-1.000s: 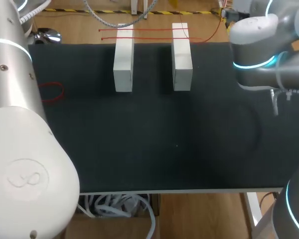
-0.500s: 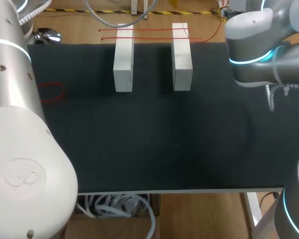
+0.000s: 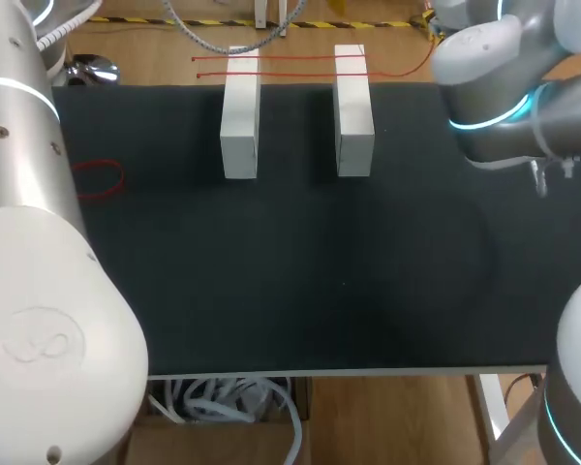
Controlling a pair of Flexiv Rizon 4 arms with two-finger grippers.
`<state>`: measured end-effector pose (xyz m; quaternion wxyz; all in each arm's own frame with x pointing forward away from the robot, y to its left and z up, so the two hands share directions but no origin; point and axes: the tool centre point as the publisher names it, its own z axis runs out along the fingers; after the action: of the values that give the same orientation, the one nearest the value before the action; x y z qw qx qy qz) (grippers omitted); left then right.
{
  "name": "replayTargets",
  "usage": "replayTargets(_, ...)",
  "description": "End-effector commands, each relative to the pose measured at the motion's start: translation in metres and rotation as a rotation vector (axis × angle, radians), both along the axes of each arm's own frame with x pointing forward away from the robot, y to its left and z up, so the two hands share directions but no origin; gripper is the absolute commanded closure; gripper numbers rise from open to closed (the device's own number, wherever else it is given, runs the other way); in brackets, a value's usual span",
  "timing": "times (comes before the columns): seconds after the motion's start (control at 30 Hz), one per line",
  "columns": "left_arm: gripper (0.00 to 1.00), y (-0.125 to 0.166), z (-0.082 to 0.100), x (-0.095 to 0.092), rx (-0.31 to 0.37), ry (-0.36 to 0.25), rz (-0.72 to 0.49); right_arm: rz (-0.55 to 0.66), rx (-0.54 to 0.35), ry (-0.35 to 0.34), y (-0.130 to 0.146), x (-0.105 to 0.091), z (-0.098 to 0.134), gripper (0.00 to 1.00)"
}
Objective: Grab the tape and strap the tape.
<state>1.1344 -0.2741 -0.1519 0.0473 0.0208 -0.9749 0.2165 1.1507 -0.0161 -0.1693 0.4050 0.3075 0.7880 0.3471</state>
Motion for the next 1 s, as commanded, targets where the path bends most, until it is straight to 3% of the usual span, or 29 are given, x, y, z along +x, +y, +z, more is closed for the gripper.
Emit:
replayTargets(0.03,1.00,-0.001,0.001,0.002,0.006,0.005,-0.001,0.027,-0.294,0.034,0.002,0.001,-0.002,1.00)
replayTargets(0.23,1.00,-0.001,0.001,0.002,0.006,0.005,-0.001,0.063,-0.418,-0.006,-0.003,-0.002,-0.005,1.00)
replayTargets(0.27,1.00,-0.001,0.001,0.002,0.006,0.005,-0.001,0.054,-0.398,-0.007,-0.003,-0.002,-0.005,1.00)
replayTargets(0.3,1.00,-0.001,0.001,0.002,0.006,0.005,-0.001,-0.002,-0.193,0.027,-0.001,-0.001,-0.003,1.00)
replayTargets(0.67,1.00,-0.001,0.001,0.002,0.006,0.005,-0.001,-0.002,-0.193,0.027,-0.001,-0.001,-0.003,1.00)
replayTargets(0.8,1.00,-0.001,0.001,0.002,0.006,0.005,-0.001,0.158,-0.475,-0.065,0.003,-0.003,-0.004,1.00)
replayTargets(0.9,1.00,-0.001,0.001,0.002,0.006,0.005,-0.001,0.183,-0.563,-0.106,0.006,-0.001,-0.001,1.00)
replayTargets(1.0,1.00,-0.001,0.001,0.002,0.006,0.005,-0.001,0.188,-0.585,-0.140,0.008,0.003,0.002,1.00)
